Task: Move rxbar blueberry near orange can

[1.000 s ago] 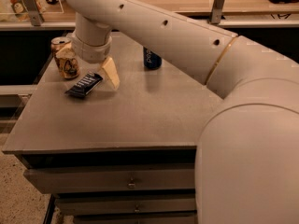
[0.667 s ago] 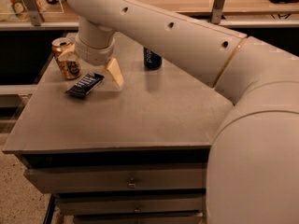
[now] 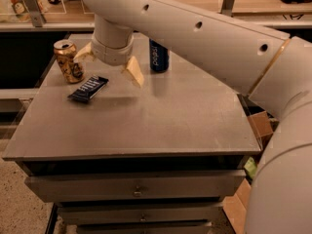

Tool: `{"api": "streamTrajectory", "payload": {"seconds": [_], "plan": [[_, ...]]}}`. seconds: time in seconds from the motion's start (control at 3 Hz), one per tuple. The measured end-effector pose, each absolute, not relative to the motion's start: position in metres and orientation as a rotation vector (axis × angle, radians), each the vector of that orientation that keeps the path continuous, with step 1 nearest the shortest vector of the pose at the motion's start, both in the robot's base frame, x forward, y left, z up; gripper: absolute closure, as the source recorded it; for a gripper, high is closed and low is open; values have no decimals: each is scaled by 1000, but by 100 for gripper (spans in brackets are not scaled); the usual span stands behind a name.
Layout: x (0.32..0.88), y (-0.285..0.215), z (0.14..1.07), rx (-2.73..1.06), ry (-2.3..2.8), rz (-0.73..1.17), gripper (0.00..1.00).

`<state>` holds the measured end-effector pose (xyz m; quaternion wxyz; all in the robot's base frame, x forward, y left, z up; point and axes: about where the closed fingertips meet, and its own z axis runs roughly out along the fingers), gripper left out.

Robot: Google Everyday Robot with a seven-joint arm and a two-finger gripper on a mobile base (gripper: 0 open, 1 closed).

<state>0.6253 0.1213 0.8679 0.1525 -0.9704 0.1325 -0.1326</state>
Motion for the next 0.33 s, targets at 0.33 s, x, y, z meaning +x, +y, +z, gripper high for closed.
{"api": "streamTrajectory", "payload": {"seconds": [0.33], "plan": [[625,121,868,-2784,380,-382,0]]}}
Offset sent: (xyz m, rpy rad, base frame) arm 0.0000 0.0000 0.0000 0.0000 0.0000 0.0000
